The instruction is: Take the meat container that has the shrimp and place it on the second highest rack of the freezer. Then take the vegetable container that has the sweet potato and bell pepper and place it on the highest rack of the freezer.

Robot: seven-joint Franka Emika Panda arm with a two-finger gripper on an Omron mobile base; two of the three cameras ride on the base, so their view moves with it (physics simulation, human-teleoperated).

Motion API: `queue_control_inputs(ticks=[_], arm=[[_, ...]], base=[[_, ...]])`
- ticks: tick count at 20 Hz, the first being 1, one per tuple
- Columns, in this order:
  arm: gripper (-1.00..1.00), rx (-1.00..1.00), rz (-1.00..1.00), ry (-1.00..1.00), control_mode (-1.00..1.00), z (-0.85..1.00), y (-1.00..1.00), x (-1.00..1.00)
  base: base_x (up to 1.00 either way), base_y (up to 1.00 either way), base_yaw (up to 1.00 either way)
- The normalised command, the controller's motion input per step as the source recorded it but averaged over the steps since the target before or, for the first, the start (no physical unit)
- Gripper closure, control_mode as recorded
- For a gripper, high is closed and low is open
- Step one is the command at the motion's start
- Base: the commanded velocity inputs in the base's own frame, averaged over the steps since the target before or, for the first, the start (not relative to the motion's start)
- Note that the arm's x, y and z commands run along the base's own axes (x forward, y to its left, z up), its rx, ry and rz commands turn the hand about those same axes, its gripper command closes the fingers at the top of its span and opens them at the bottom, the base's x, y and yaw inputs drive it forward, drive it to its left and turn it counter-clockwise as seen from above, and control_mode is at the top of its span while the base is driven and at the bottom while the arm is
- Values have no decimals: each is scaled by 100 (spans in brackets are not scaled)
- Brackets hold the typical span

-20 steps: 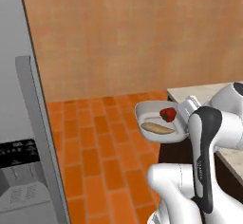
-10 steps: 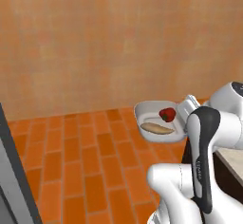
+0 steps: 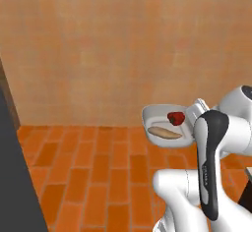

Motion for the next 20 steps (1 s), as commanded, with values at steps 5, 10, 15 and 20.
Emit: queue_control_inputs(ticks=[5, 10, 15, 20], arm=[[100, 0, 0, 0, 100, 0, 0, 0], [100, 0, 0, 0, 100, 0, 0, 0], [100, 0, 0, 0, 100, 0, 0, 0], [100, 0, 0, 0, 100, 0, 0, 0]], base=[[-1, -1, 96], [-51, -13, 90], [-29, -33, 87], [47, -100, 37]])
